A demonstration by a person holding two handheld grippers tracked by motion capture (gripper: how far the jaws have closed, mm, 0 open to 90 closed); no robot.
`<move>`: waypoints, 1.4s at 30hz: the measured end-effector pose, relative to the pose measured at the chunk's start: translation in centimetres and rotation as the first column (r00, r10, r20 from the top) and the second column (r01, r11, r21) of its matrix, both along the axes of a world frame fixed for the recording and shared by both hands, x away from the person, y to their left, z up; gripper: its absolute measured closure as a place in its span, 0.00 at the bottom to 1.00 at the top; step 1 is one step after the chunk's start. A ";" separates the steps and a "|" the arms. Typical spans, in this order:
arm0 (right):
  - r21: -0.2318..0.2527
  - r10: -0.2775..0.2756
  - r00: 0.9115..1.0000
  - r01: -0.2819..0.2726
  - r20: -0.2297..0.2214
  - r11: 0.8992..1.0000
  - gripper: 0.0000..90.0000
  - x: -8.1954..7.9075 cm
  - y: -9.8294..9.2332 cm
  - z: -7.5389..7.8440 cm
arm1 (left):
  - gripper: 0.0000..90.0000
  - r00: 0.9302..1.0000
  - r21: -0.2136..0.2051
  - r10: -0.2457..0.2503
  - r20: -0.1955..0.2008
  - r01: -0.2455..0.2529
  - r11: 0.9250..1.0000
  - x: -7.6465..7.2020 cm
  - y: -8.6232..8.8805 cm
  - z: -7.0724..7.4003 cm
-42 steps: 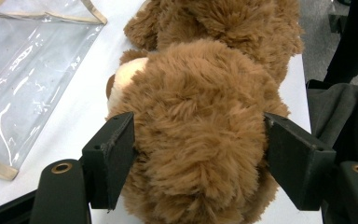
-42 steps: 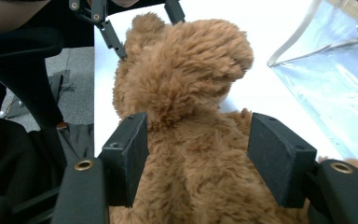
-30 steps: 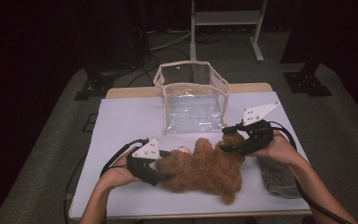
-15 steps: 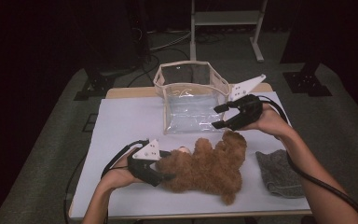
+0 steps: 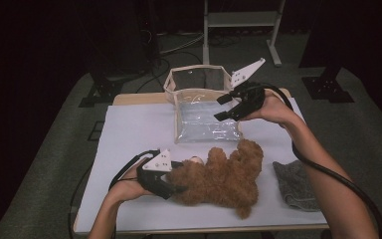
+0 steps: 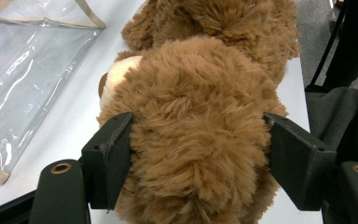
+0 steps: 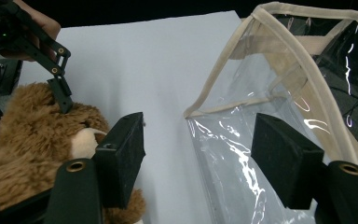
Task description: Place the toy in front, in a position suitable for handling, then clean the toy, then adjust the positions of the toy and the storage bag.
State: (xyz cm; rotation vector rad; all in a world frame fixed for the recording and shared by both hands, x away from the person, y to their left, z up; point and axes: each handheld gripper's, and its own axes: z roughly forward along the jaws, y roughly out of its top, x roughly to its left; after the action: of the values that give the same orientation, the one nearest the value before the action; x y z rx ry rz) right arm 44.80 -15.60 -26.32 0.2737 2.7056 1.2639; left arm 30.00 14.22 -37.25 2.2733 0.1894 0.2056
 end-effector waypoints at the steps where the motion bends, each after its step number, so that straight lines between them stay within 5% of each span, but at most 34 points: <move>1: -0.009 0.001 1.000 -0.001 0.007 1.000 0.36 0.1 0.3 0.1 | 0.30 1.000 -0.002 0.001 -0.001 -0.001 1.000 0.0 0.0 0.0; 26: -0.054 0.055 0.998 -0.054 0.029 0.997 0.32 1.7 3.3 0.7 | 0.30 1.000 -0.006 -0.003 -0.011 0.003 1.000 0.2 0.1 -0.3; 42: -0.112 0.020 0.999 -0.017 0.033 0.994 0.33 4.9 3.7 1.5 | 0.30 1.000 -0.007 -0.004 -0.015 0.004 1.000 0.3 0.0 -0.4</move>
State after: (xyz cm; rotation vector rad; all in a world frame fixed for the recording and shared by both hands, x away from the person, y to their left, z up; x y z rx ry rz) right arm 49.73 -11.88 -24.84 0.2122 2.7431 1.1068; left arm 30.33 14.25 -37.67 2.2690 0.1926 0.1853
